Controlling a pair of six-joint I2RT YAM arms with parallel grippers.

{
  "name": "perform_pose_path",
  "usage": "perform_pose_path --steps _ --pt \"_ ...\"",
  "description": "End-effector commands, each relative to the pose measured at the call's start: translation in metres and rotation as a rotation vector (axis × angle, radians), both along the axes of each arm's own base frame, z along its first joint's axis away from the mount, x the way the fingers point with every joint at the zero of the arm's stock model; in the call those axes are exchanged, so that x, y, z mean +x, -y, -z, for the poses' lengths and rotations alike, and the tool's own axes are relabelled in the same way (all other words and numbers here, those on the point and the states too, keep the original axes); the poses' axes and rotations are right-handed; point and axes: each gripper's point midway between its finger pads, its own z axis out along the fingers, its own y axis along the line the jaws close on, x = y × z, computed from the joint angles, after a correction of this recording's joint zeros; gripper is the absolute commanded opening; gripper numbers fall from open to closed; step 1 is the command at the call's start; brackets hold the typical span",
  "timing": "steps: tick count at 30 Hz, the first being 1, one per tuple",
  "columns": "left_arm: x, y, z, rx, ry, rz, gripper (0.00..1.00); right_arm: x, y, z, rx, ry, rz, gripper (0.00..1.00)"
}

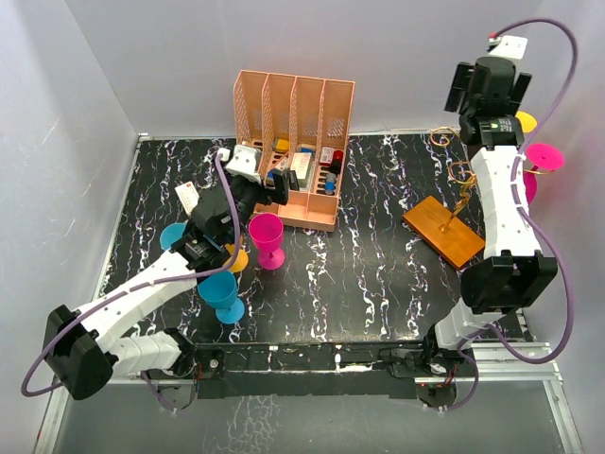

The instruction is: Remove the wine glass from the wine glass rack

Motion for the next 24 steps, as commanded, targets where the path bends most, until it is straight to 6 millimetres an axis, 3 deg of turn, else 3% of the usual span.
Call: perform_pose_path --steps 1,6,10,17,24 --pt "-0.026 0.006 -0.038 -0.036 0.119 0.035 0.97 -0.023 0.031 -0.047 0.023 0.138 0.067 0.85" --pt "-0.044 0.016 -0.048 -0.027 0.161 0.063 0.97 -0.038 0.062 -0.042 -0.101 0.073 0.14 0.8" --pt "-0.051 0.021 -0.046 0.011 0.172 0.06 0.97 -0.045 0.075 -0.031 -0.231 -0.032 0.151 0.8" --pt "-0.053 0.026 -0.043 0.032 0.175 0.073 0.97 -0.054 0.08 -0.024 -0.381 -0.133 0.111 0.69" --pt "-0.051 0.029 -0.037 0.049 0.167 0.077 0.97 -0.044 0.079 -0.02 -0.446 -0.18 0.062 0.63"
